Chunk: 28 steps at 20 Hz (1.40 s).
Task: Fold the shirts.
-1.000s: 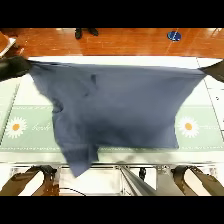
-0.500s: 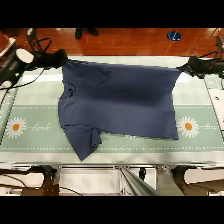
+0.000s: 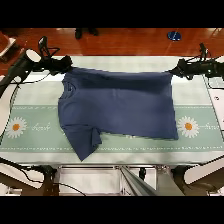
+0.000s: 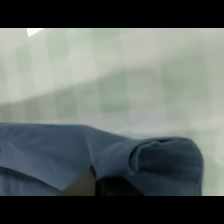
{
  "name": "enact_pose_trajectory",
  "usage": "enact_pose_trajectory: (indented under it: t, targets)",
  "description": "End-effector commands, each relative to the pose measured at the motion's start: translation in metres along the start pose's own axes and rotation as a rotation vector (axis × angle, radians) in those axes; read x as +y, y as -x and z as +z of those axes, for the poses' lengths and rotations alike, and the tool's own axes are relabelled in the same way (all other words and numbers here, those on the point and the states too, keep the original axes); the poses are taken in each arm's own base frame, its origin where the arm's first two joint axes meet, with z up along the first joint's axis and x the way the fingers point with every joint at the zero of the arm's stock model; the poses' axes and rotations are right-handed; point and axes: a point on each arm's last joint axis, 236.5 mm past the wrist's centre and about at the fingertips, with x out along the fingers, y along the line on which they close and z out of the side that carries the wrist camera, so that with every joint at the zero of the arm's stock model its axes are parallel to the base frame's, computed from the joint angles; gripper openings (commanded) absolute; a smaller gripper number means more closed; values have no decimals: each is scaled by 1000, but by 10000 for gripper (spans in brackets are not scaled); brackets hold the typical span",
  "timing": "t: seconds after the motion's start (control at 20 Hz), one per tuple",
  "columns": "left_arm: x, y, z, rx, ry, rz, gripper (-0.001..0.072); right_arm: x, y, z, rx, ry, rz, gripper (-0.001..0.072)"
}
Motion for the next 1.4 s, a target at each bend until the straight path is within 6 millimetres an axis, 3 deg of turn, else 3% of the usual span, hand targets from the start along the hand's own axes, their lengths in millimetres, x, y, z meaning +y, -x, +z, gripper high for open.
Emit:
enact_pose_trajectory:
  t: [0.0,0.15,0.25,0.4,0.6,0.65,0.7,0.75,0.9,1.0,1.1,1.2,1.35]
  targets:
    - [14,20,-58,291,-134,-9,16,-6,12,-33,151,9,23,23]
    - [49,32,-97,467,-159,82,16,-37,20,-67,299,29,-107,23]
    - [54,29,-111,503,-147,87,16,-52,21,-85,371,41,-181,23]
    - [58,27,-117,519,-140,92,16,-57,14,-103,421,34,-197,23]
    - [58,27,-118,521,-141,91,18,-55,3,-104,413,37,-198,26]
    - [58,27,-118,521,-141,91,100,-55,2,-105,412,25,-204,137]
    - [59,30,-119,536,-145,96,455,-54,3,-108,422,4,-209,408]
    - [63,37,-119,556,-159,115,510,-52,6,-112,448,-1,-204,411]
    - [70,69,-113,575,-143,137,509,-48,41,-111,458,-49,-208,411]
    - [76,97,-105,526,-112,145,510,-51,78,-101,371,-39,-269,410]
    - [90,124,-112,472,-75,158,510,-61,110,-102,246,-44,-336,411]
    - [111,145,-135,413,-15,176,510,-70,130,-124,124,-84,-365,410]
    - [130,161,-190,341,119,132,509,-77,136,-180,-5,-145,-371,410]
